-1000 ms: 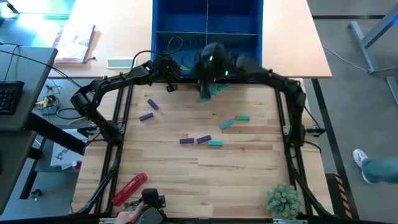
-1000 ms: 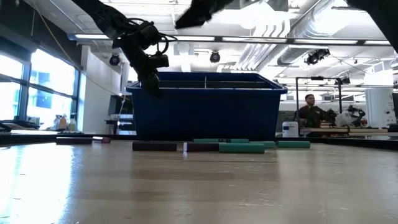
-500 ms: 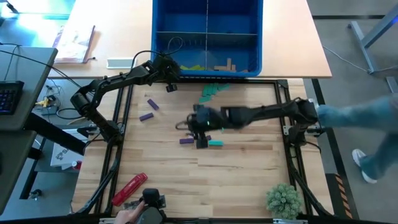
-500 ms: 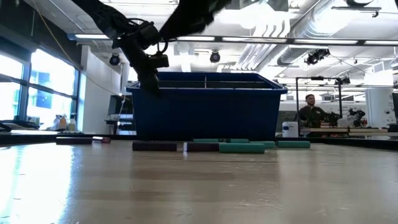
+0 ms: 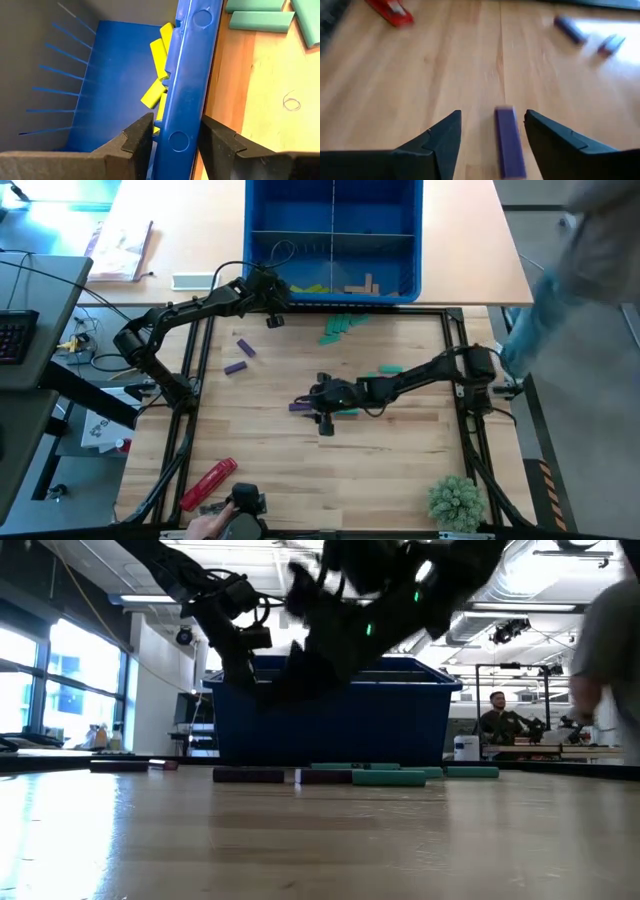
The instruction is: Sort blocks
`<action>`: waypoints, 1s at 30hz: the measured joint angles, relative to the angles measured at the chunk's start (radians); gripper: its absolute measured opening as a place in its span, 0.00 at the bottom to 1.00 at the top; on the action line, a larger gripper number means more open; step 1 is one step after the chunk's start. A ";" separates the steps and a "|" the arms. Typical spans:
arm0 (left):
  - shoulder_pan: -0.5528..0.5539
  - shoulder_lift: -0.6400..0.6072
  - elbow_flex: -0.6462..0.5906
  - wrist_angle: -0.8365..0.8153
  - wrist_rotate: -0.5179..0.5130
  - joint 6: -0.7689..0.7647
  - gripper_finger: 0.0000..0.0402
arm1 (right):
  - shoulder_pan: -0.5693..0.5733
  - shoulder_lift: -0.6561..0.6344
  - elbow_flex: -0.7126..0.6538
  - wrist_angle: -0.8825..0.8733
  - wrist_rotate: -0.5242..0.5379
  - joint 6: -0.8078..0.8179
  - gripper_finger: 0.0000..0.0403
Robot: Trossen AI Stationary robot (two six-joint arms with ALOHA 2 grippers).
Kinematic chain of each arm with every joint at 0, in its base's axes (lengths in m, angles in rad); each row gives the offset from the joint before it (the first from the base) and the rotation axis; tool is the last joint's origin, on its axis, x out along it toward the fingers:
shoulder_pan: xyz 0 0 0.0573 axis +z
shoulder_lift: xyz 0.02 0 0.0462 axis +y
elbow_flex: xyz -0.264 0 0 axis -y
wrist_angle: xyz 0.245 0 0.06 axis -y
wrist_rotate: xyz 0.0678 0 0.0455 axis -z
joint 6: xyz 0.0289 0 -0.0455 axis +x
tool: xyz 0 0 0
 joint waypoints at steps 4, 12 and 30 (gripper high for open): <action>0.000 0.000 0.000 0.000 0.000 -0.001 0.31 | -0.007 0.084 -0.001 0.100 0.007 0.023 0.58; 0.000 0.000 0.000 0.000 0.000 -0.001 0.31 | -0.046 0.229 0.000 0.263 0.007 0.064 0.66; -0.001 0.000 0.000 -0.005 0.000 -0.012 0.31 | -0.144 0.296 0.006 0.223 -0.203 -0.099 0.21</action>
